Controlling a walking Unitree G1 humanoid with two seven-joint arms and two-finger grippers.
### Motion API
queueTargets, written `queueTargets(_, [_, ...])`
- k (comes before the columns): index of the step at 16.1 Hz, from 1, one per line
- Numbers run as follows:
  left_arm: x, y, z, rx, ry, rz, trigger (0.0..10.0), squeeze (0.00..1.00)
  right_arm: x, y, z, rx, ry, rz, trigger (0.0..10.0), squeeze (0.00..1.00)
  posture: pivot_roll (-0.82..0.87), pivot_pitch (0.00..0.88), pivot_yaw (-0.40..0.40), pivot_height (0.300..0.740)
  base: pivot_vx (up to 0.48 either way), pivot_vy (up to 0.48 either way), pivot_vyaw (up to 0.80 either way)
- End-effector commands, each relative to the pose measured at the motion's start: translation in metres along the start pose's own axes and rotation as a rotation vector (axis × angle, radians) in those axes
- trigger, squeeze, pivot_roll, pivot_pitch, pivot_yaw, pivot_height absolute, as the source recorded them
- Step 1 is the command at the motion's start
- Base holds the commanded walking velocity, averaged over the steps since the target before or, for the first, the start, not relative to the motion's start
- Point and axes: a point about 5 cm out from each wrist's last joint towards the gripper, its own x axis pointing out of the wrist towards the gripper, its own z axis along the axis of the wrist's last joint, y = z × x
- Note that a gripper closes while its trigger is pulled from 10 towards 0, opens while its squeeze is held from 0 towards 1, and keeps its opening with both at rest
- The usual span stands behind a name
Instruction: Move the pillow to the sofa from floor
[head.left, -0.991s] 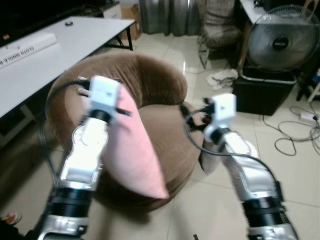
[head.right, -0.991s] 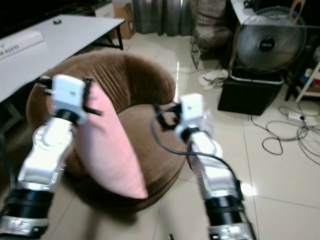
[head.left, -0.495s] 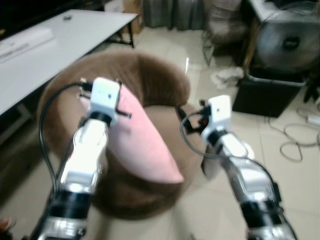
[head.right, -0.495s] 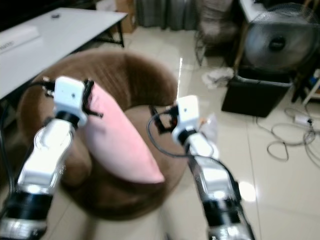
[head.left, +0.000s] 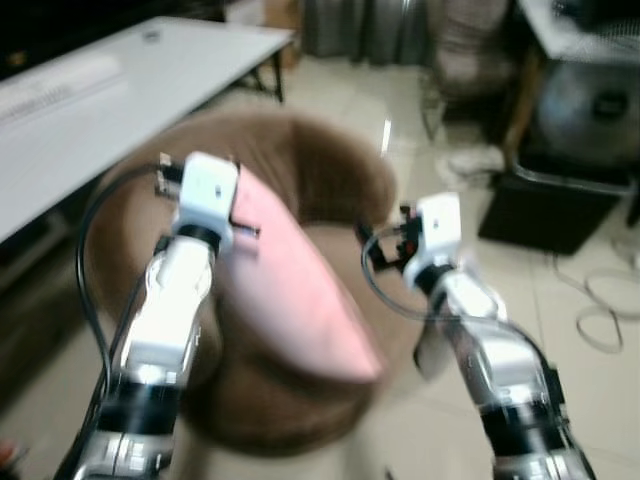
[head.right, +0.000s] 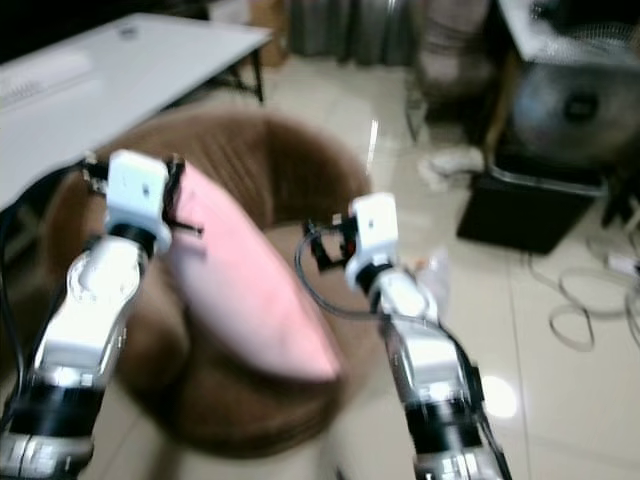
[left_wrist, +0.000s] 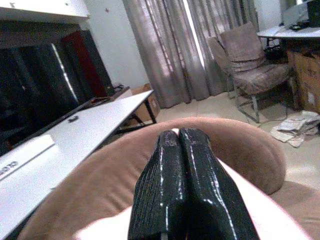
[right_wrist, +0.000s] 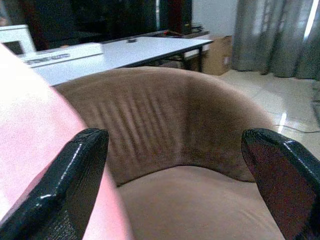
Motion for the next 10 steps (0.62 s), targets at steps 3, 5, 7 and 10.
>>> queueTargets(3, [0.005, 0.003, 0.008, 0.103, 0.014, -0.019, 10.0, 0.0, -0.004, -0.004, 0.004, -0.02, -0.005, 0.035, 10.0, 0.0, 0.04, 0.0, 0.039, 0.74, 0.0, 0.0, 0.0])
queueTargets(5, [0.008, -0.002, 0.005, 0.162, 0.05, -0.081, 10.0, 0.0, -0.007, -0.006, 0.009, -0.046, -0.024, 0.086, 10.0, 0.0, 0.04, 0.0, 0.039, 0.74, 0.0, 0.0, 0.0])
queueTargets(7, [0.01, -0.003, 0.0, 0.198, 0.079, -0.11, 10.0, 0.0, -0.01, -0.007, 0.012, -0.06, -0.035, 0.128, 10.0, 0.0, 0.04, 0.0, 0.045, 0.74, 0.0, 0.0, 0.0])
queueTargets(10, [0.014, -0.003, -0.018, 0.254, 0.193, -0.126, 10.0, 0.0, -0.022, -0.009, 0.013, -0.114, -0.001, 0.297, 10.0, 0.0, 0.03, 0.0, 0.053, 0.74, 0.0, 0.0, 0.0])
